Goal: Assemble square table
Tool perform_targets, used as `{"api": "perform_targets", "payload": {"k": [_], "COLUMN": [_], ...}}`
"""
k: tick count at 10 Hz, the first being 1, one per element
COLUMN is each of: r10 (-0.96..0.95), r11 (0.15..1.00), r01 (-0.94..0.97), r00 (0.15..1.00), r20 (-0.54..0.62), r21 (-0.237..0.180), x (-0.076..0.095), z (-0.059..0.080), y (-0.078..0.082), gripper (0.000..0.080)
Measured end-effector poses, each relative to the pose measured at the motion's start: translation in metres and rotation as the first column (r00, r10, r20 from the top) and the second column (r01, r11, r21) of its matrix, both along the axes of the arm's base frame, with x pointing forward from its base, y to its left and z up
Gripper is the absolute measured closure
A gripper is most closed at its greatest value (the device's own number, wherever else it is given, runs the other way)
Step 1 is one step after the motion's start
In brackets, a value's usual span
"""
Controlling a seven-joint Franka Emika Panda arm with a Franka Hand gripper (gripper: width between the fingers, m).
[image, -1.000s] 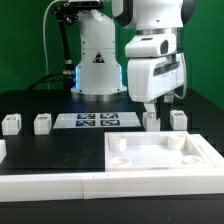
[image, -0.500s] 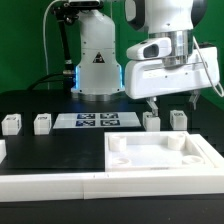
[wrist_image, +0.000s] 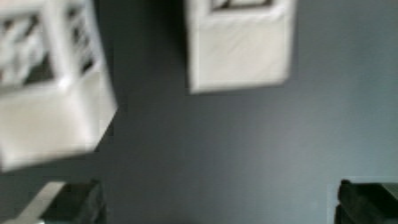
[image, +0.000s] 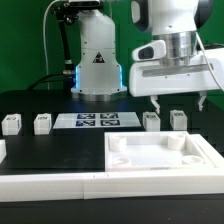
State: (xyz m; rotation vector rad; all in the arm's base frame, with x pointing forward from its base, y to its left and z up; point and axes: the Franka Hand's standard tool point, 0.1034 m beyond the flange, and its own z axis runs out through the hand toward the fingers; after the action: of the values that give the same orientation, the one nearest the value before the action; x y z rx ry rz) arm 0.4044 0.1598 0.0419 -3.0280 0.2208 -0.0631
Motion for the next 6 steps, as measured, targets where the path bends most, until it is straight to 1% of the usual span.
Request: {"api": "perform_targets", "payload": {"k": [2,3,4,5,6], "r10": [0.002,0.014,0.021,0.018,0.036], "r11": [1.0,1.0,1.0,1.0,0.999], "r01": [-0.002,-0.014,-0.022,-0.02,-0.039], "r00": [1.0,0.999,0.995,0.987,0.975], "r20": [-0.011,-0.035,-0.096,-0.159,-0.218], "r21": [-0.001,-0.004,-0.007,-0.011,-0.01], "x": [0.001,-0.001,-0.003,-0.008,-0.012], "z": [0.0,-0.001,-0.002,-0.002,-0.003], "y": [-0.002,-0.003,-0.004,0.0,0.001], "gripper": [0.015,0.015,0.015,0.015,0.015]}}
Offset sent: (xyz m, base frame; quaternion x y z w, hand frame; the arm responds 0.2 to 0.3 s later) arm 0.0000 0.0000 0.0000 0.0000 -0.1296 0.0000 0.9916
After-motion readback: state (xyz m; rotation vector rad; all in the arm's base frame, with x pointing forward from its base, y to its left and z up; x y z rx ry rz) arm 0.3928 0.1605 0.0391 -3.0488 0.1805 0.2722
